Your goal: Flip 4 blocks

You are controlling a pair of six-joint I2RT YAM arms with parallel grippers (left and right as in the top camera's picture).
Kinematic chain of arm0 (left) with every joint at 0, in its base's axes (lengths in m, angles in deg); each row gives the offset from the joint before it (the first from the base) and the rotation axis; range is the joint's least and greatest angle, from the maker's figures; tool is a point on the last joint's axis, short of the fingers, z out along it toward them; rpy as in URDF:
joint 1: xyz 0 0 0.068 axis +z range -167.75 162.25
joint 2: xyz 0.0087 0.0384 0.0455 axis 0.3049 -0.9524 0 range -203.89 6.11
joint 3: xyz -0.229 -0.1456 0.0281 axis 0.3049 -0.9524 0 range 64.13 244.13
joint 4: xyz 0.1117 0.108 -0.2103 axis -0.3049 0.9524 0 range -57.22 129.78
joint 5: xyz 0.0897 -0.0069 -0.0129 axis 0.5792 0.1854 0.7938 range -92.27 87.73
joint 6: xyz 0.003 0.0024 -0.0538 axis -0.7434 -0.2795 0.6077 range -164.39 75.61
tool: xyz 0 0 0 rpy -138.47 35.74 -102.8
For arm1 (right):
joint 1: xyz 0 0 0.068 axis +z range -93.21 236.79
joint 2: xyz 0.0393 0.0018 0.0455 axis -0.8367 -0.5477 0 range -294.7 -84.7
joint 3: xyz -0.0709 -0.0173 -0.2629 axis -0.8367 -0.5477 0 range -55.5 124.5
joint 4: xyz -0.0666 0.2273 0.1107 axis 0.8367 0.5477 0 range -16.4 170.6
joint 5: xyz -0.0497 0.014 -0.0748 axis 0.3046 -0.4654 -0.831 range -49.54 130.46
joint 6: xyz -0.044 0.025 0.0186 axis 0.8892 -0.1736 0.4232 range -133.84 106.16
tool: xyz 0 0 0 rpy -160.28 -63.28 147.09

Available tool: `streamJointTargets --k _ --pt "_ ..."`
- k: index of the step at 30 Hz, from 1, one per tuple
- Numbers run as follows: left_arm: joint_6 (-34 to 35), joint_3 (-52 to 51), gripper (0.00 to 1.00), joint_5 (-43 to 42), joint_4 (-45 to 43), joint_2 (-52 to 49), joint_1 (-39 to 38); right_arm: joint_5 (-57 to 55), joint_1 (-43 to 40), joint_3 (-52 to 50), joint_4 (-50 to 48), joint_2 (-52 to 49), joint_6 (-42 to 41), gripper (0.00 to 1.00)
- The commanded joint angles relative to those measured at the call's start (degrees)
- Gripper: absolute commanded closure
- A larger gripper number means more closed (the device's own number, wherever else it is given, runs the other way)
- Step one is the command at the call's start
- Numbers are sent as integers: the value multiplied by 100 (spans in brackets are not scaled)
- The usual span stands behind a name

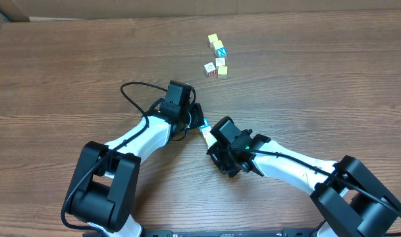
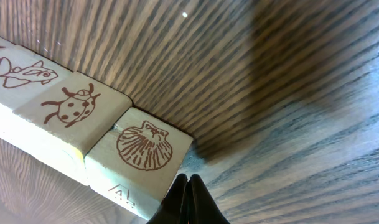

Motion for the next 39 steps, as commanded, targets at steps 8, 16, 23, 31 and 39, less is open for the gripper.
streamJointTargets --k 8,16,23,31,39 --pt "-186 7 96 -223 -61 -133 -114 -267 28 74 -227 13 -136 96" --pt "-225 7 96 -221 -173 -133 -114 -393 83 76 -293 13 -136 96" --pt "-245 7 95 -219 -317 -164 -114 -597 236 74 -420 13 -136 96" --pt "-243 7 96 -258 -407 -262 -114 -758 308 74 -444 13 -136 96" --pt "-245 7 96 -258 -490 -262 -114 -761 376 76 -492 13 -138 96"
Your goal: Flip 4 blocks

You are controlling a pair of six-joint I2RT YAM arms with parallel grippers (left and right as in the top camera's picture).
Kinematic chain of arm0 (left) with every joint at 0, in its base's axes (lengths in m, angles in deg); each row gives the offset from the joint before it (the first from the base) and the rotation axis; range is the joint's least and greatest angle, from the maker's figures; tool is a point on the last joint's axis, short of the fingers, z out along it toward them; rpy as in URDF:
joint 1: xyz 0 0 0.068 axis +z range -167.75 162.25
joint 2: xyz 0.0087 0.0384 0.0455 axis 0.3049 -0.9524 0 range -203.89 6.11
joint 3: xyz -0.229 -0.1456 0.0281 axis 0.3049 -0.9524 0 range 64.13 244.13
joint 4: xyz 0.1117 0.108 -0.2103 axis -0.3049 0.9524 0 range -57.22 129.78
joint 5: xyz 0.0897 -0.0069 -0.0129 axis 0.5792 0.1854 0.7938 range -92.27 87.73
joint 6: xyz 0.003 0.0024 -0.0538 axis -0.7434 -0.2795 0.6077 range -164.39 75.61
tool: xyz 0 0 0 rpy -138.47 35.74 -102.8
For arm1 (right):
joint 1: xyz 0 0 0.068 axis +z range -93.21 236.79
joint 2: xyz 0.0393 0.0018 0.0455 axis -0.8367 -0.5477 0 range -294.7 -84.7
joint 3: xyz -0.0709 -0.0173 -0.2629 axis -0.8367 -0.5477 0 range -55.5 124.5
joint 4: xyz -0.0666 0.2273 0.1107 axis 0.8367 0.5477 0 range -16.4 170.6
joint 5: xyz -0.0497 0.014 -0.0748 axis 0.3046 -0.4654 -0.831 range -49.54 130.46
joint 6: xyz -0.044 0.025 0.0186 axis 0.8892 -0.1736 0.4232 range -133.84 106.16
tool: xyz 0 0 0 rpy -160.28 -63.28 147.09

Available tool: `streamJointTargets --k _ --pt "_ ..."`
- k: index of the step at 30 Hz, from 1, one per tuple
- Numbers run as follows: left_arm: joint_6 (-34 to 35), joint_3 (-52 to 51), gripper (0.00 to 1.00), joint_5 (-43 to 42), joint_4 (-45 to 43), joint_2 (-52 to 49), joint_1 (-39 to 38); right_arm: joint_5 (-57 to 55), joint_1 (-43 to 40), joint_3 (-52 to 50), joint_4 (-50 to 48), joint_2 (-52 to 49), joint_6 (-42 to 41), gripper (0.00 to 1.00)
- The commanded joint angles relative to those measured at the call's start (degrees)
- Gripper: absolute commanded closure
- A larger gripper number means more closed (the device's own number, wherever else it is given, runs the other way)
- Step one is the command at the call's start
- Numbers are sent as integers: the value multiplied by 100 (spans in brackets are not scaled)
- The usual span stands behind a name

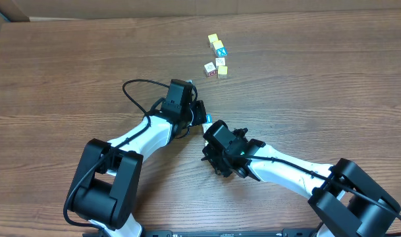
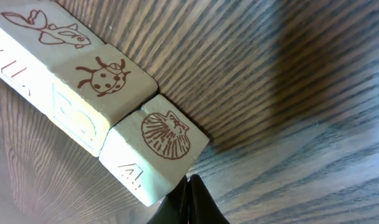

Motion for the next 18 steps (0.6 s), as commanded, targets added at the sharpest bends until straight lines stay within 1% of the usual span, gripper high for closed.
streamJointTargets --k 1,9,12,14,16,18 --pt "-129 7 96 -146 15 -155 -76 -186 57 76 -107 13 -31 96" --pt "-127 7 96 -85 -33 -155 -76 -184 63 74 -140 13 -28 96" --pt "-127 7 96 -35 -28 -155 -74 -179 63 74 -114 13 -11 93" --pt "-127 13 96 -22 -31 -155 -72 -177 61 76 -13 15 0 93" --pt "-127 50 96 -24 -22 -155 -70 -144 61 76 76 15 20 96" --pt "-127 111 96 -26 -22 -149 -70 -33 61 76 101 26 44 96"
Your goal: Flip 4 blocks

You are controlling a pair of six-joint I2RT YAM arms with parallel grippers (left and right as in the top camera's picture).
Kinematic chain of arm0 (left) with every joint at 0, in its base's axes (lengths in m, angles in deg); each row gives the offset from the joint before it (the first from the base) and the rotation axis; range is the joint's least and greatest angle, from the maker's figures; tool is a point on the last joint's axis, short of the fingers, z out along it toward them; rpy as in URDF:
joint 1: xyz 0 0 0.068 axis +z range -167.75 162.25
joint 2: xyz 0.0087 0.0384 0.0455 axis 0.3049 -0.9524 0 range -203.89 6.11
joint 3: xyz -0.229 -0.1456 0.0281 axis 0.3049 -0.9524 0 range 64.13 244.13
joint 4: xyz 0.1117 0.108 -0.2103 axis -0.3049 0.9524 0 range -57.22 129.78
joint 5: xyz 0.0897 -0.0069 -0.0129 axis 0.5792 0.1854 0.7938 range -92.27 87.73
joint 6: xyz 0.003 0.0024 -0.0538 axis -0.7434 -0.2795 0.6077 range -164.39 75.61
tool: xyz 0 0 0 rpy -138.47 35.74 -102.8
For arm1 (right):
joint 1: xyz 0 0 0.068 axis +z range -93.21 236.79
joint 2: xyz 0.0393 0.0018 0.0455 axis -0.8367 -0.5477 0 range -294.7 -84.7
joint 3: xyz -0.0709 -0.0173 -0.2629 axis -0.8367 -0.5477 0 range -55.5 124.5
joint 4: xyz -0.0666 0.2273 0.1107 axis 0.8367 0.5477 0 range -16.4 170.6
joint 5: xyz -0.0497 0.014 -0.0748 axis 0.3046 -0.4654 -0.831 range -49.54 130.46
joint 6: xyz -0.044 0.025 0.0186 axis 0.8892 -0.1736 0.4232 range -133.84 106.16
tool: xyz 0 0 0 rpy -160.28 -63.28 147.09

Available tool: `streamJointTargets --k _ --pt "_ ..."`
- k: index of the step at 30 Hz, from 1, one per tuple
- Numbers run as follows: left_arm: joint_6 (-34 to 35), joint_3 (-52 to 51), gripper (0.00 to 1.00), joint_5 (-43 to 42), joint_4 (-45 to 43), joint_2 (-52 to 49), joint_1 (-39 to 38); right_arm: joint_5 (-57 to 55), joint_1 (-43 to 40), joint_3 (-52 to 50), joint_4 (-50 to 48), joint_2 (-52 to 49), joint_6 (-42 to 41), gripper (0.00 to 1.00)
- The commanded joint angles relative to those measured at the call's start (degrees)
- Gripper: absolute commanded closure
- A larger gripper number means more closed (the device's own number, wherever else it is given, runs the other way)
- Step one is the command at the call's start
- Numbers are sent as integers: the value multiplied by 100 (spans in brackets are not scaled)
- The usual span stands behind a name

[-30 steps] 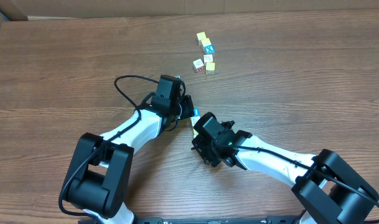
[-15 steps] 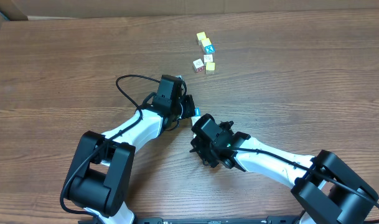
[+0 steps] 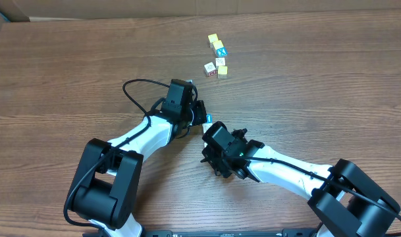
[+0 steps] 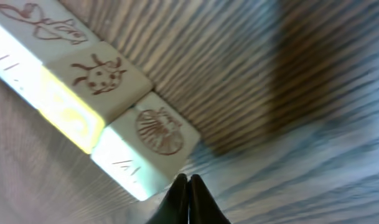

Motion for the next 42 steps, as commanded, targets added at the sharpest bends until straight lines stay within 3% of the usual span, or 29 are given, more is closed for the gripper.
streamJointTargets --k 1,10,13,18,23,29,32,42 --pt "-116 151 96 -9 11 -142 -68 50 7 85 0 46 92 96" --pt "-118 782 96 -4 236 13 98 122 -42 407 256 527 1615 96" --pt "-116 1185 96 -4 678 72 251 114 -214 643 555 706 2599 96" --pt "-118 1947 96 17 2249 199 564 118 -710 1174 1552 745 4004 96" --pt "-188 2415 96 15 4205 221 774 153 -1185 1202 1947 732 4614 96" --pt "-531 2190 96 13 5626 170 629 48 -1296 1189 1941 481 4824 95" --pt "-542 1821 96 -13 5639 168 466 48 -1290 1189 1805 271 4854 95" --pt "-109 868 96 -306 4476 157 295 50 -1290 1189 1370 -260 5163 96"
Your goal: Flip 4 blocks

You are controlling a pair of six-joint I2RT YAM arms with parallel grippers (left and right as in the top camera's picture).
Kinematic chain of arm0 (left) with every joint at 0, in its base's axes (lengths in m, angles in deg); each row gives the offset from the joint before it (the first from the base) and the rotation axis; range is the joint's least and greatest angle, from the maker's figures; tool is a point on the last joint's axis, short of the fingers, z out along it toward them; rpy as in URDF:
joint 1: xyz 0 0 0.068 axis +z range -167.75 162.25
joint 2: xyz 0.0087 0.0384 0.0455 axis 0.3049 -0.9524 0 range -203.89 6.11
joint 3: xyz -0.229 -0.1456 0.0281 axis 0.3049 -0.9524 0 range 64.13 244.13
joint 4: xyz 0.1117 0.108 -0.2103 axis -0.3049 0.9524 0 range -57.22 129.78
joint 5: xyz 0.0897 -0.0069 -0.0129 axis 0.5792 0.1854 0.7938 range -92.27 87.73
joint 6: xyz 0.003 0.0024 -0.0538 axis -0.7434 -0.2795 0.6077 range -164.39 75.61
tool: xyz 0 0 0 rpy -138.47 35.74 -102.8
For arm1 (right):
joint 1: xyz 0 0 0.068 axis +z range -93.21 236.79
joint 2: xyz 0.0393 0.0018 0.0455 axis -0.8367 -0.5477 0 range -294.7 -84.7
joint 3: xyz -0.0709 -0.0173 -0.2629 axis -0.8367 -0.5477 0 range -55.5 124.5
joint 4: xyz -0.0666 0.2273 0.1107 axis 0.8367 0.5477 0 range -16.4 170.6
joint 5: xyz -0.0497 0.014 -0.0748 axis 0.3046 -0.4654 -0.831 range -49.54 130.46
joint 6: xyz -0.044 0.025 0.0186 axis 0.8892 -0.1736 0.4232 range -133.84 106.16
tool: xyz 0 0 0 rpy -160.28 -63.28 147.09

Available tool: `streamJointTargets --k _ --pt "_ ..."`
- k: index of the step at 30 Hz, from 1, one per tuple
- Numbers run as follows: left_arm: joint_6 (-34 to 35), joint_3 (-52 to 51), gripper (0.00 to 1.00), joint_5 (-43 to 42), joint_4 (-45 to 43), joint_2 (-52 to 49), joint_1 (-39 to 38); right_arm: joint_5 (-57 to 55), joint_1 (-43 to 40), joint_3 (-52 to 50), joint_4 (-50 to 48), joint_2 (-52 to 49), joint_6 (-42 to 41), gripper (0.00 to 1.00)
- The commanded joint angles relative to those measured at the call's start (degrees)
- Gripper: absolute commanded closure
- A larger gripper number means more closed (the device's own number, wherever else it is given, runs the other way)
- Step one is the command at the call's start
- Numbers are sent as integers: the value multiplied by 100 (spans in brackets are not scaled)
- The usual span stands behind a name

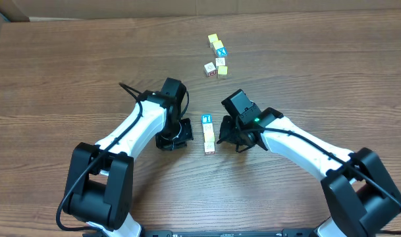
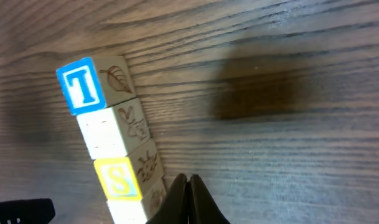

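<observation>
A row of several wooden blocks lies on the table between the two arms. In the right wrist view the row reads blue T block, plain white block, yellow S block, then a white one cut off by the frame's bottom edge. Red drawings show on their right-hand sides. My right gripper is shut and empty, its tips just right of the row's near end. In the overhead view it is right of the row. My left gripper is left of the row, apart from it; its jaws are not readable.
A cluster of several small loose blocks sits at the back of the brown wooden table, well beyond the row. The left arm's black cable loops over the table beside its wrist.
Both grippers were pressed against the ends of the row; now both stand apart from it, left to the left and right to the right. The row lies free, letter faces up.
At first the row was squeezed between both grippers, its fish, ladybug and shell drawings facing the right wrist camera. Over the following moments it stayed clamped and shifted slightly. Now the row lies alone with letters on top and drawings on the side.
</observation>
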Motion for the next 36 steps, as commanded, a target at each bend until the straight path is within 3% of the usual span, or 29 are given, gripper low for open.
streamJointTargets --k 1,12,36 --pt "192 -251 96 -378 -275 66 -7 -48 17 74 -127 -146 315 96" --pt "188 -505 96 -874 -610 50 -83 -48 17 72 -210 -293 339 96" --pt "387 -509 96 -782 -1036 50 -426 -46 17 72 -205 -293 337 96"
